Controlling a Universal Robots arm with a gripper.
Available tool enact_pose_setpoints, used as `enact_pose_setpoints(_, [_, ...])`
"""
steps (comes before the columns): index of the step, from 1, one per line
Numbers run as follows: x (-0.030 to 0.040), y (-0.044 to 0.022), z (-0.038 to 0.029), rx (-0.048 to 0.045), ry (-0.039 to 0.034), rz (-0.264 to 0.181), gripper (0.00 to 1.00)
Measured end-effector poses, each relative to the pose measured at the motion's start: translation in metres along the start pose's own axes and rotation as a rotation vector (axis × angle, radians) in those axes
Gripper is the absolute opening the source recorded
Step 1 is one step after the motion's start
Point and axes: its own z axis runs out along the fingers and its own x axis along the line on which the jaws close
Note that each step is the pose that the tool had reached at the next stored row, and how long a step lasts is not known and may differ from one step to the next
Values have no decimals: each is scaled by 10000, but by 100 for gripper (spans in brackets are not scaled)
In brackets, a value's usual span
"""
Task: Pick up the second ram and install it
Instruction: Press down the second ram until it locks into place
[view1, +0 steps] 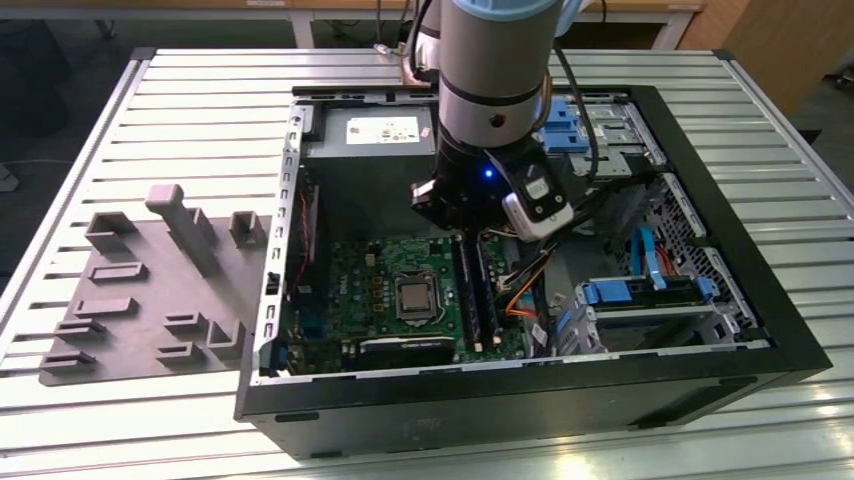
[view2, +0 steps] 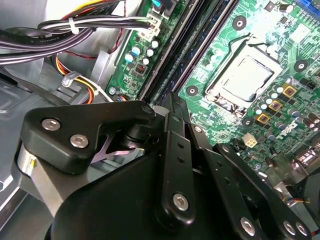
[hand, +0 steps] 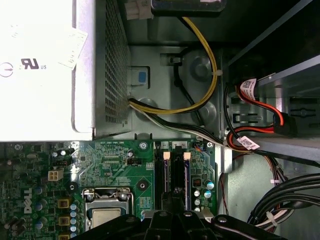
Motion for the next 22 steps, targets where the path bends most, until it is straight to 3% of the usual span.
enact_pose_setpoints(22, [-2, -60, -3, 1, 0, 1, 11])
